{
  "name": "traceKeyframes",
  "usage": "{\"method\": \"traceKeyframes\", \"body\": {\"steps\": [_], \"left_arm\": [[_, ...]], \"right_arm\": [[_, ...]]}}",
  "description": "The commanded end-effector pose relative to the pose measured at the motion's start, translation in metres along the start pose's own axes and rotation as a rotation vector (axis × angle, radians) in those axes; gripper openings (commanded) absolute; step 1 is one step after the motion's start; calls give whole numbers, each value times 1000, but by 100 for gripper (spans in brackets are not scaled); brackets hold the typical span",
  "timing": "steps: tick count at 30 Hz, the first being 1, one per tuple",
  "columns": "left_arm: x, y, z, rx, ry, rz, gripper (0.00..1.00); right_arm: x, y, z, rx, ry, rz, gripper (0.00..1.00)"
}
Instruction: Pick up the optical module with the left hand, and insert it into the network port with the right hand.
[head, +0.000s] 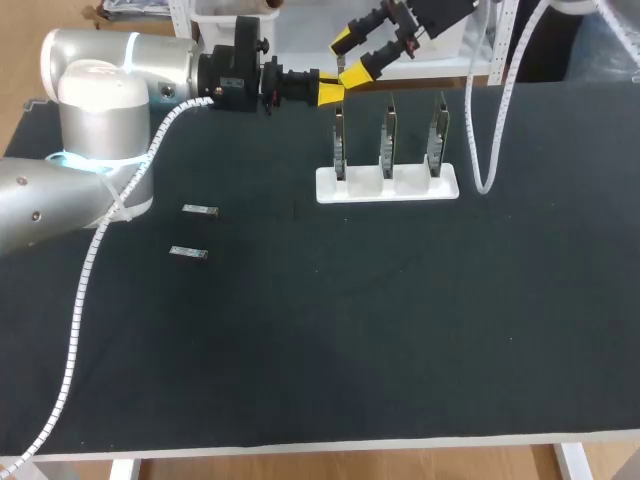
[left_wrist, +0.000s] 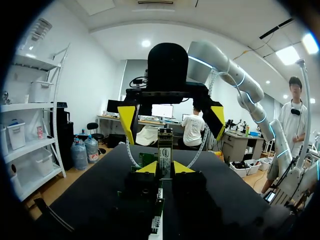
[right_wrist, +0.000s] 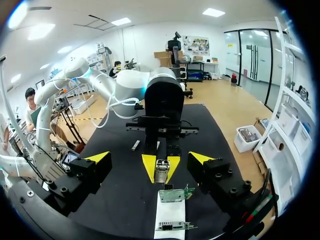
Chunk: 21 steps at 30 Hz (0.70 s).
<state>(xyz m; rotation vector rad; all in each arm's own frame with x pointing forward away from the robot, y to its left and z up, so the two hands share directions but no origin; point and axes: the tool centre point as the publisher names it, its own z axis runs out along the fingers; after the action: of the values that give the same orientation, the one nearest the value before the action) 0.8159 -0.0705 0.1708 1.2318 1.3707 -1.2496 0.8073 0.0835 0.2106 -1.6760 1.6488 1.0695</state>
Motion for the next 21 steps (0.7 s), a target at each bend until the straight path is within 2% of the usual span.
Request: {"method": "traceKeyframes", "body": {"steps": [1,21], "left_arm": [[1,0,0,0,-1,1,0],[1,0,0,0,-1,1,0]], "right_arm": [[0,-3,1,-7,4,-2,0],[0,-4,0,-2,11,-10,0]]}}
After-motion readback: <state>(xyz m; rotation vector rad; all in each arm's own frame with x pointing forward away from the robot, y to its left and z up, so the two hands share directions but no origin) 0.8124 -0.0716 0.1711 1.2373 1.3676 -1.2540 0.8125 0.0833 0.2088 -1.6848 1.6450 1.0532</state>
